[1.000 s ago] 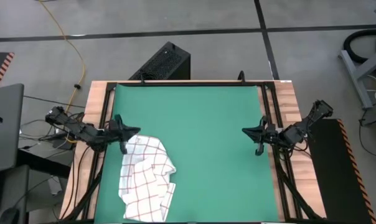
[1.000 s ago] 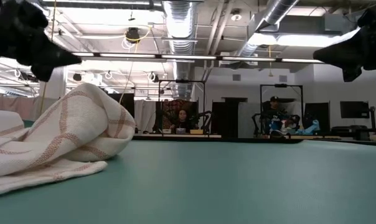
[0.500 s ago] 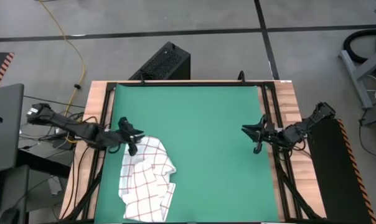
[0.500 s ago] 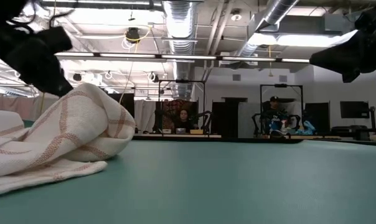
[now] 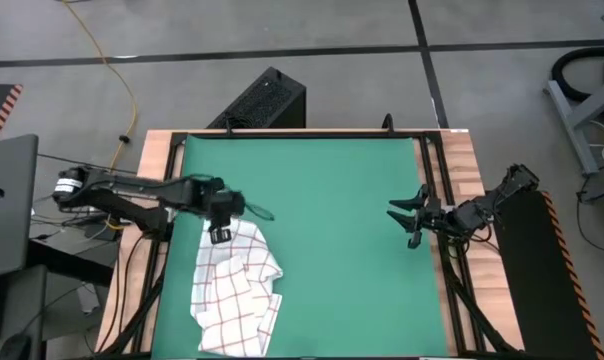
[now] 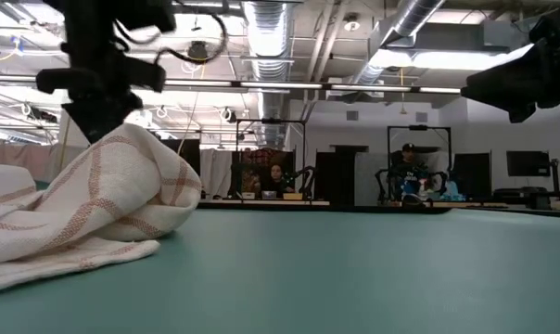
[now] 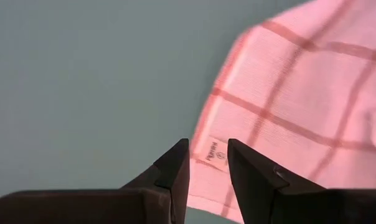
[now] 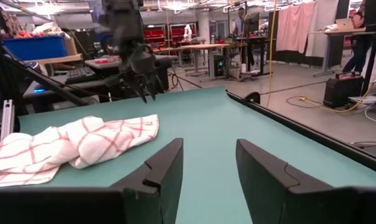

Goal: Roll towel into tight, uniform cylinder
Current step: Fold the white towel

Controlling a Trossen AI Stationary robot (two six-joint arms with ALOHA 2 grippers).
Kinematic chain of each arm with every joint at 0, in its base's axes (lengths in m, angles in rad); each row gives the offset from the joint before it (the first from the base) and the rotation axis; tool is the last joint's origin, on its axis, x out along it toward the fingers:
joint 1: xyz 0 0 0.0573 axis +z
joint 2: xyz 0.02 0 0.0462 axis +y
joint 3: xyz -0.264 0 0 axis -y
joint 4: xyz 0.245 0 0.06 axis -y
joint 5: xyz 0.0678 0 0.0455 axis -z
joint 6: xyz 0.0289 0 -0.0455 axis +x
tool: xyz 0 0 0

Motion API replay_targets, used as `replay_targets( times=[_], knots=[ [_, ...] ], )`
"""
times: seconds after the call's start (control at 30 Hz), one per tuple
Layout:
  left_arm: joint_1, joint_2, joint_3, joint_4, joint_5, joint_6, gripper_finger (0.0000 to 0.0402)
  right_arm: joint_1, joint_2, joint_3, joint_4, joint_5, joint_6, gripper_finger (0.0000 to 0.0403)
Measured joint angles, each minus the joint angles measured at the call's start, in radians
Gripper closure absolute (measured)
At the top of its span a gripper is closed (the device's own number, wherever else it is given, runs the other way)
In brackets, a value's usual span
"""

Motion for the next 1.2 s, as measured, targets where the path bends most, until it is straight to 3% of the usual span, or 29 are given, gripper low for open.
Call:
replay_targets(
  times=[0.1,0.27,0.4,0.6,0.8,0.93,1.1,1.2],
  knots=[
    [0.134,0.005,-0.013,-0.013,0.126,0.128,0.0302,0.0,0.0,0.0,0.002,-0.011,-0.018,0.023],
    [0.317,-0.005,-0.044,-0.008,0.171,0.301,0.0302,0.0,0.0,0.0,0.002,-0.012,-0.023,0.023],
    [0.381,-0.001,-0.092,-0.01,0.206,0.356,0.0302,0.0,0.0,0.0,0.002,-0.013,-0.023,0.023],
    [0.374,0.009,-0.088,0.005,0.164,0.326,0.0302,0.0,0.0,0.0,0.002,-0.013,-0.026,0.023],
    [0.29,0.051,-0.081,0.044,0.033,-0.056,0.0302,0.0,0.0,0.0,0.002,-0.013,-0.027,0.023],
    [0.21,0.097,-0.081,0.037,0.01,-0.165,0.0302,0.0,0.0,0.0,0.002,-0.013,-0.05,0.023],
    [0.16,0.171,-0.097,0.021,-0.008,-0.128,0.0302,-0.001,0.0,0.0,0.002,-0.013,-0.05,0.023],
    [0.16,0.198,-0.108,0.027,0.035,-0.09,0.0302,-0.001,0.0,0.0,0.002,-0.012,-0.05,0.0231]
  ],
)
